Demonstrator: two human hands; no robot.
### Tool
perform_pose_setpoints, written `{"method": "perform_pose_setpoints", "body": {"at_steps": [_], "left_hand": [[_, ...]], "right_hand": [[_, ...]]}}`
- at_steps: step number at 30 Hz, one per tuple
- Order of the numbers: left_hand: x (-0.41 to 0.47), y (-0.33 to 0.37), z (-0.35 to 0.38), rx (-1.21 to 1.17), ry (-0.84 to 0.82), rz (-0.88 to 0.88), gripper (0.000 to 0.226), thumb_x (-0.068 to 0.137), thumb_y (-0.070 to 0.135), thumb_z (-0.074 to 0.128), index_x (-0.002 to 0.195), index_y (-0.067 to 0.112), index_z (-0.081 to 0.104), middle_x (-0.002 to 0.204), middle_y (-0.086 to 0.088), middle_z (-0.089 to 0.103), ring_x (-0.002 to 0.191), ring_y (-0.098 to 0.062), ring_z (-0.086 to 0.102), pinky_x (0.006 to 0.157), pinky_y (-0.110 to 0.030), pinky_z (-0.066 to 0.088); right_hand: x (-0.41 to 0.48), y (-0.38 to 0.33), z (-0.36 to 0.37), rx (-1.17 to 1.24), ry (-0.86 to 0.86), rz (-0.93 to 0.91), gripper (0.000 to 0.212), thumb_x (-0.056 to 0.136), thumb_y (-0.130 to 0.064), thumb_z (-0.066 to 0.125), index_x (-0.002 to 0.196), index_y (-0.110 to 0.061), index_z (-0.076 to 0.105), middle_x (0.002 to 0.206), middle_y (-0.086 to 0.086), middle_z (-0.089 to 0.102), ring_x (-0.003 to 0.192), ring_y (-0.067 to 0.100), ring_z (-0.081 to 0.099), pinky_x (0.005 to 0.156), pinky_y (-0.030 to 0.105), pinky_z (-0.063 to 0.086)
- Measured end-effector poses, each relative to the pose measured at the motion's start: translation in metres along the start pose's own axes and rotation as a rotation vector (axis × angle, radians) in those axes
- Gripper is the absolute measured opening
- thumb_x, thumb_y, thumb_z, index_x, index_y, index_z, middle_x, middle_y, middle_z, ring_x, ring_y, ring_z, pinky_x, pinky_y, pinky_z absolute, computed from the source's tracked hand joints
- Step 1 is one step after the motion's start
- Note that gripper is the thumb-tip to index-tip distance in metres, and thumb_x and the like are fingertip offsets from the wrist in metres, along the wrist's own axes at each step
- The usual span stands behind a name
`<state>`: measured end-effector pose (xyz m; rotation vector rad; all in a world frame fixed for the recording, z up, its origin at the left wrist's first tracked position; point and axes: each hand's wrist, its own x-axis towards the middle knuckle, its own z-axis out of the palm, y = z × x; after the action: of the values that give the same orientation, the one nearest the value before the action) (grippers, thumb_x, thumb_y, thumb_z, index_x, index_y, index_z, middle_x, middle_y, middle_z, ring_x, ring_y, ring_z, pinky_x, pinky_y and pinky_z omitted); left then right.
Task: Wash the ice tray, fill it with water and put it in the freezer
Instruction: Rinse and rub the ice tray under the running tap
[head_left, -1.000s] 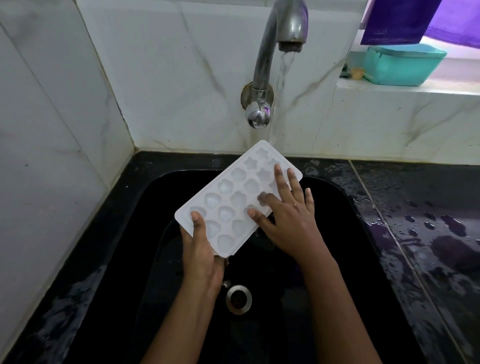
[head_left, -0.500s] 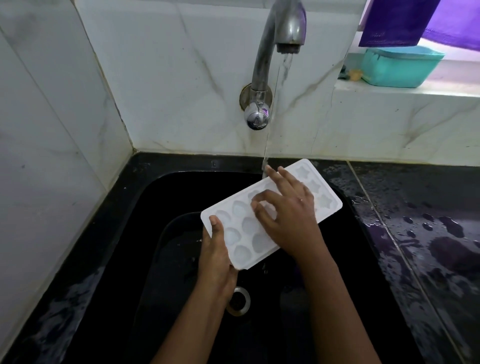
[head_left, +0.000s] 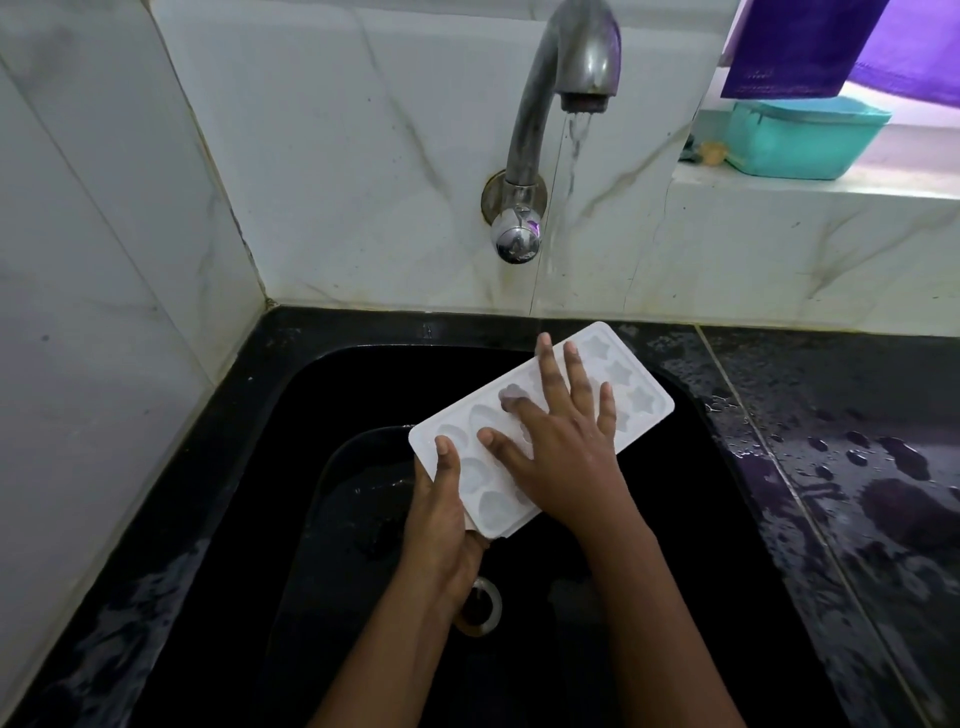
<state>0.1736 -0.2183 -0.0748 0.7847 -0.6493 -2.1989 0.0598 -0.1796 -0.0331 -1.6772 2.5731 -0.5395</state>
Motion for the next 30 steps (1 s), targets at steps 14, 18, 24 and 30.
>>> {"method": "perform_pose_setpoints", "body": {"at_steps": [14,18,24,30], "left_hand": [[-0.001,-0.004,0.003,-0.035,-0.056,-0.035,0.061,0.086,0.049,0.048,0.14,0.021,0.047,0.124,-0.012,0.067,0.111,-0.03,0.066,0.085,-0.047,0.056],[-0.005,-0.006,0.006,-0.077,-0.074,-0.078,0.058,0.087,0.047,0.046,0.136,0.017,0.051,0.123,-0.013,0.067,0.111,-0.03,0.066,0.091,-0.05,0.054],[-0.004,-0.007,0.004,-0.071,-0.079,-0.066,0.059,0.088,0.048,0.045,0.139,0.017,0.049,0.126,-0.013,0.066,0.114,-0.03,0.064,0.091,-0.047,0.055],[-0.004,-0.004,0.004,-0.096,-0.068,-0.071,0.06,0.088,0.048,0.047,0.14,0.017,0.048,0.126,-0.014,0.065,0.115,-0.03,0.064,0.09,-0.046,0.056]], "right_hand": [[0.0,0.006,-0.006,-0.01,0.079,0.069,0.06,0.082,-0.068,0.023,0.114,-0.035,0.062,0.151,-0.015,-0.023,0.132,0.003,-0.034,0.11,0.041,-0.02],[-0.001,-0.001,0.0,-0.016,0.073,0.085,0.065,0.083,-0.072,0.016,0.122,-0.036,0.054,0.153,-0.009,-0.026,0.132,0.005,-0.037,0.109,0.043,-0.02],[0.0,0.007,-0.005,0.015,0.067,0.084,0.052,0.089,-0.066,0.029,0.115,-0.034,0.06,0.155,-0.011,-0.019,0.133,0.004,-0.034,0.111,0.044,-0.018],[-0.001,-0.002,0.001,0.014,0.028,0.013,0.074,0.077,-0.074,0.011,0.129,-0.037,0.047,0.155,-0.009,-0.026,0.134,0.007,-0.036,0.11,0.048,-0.017]]}}
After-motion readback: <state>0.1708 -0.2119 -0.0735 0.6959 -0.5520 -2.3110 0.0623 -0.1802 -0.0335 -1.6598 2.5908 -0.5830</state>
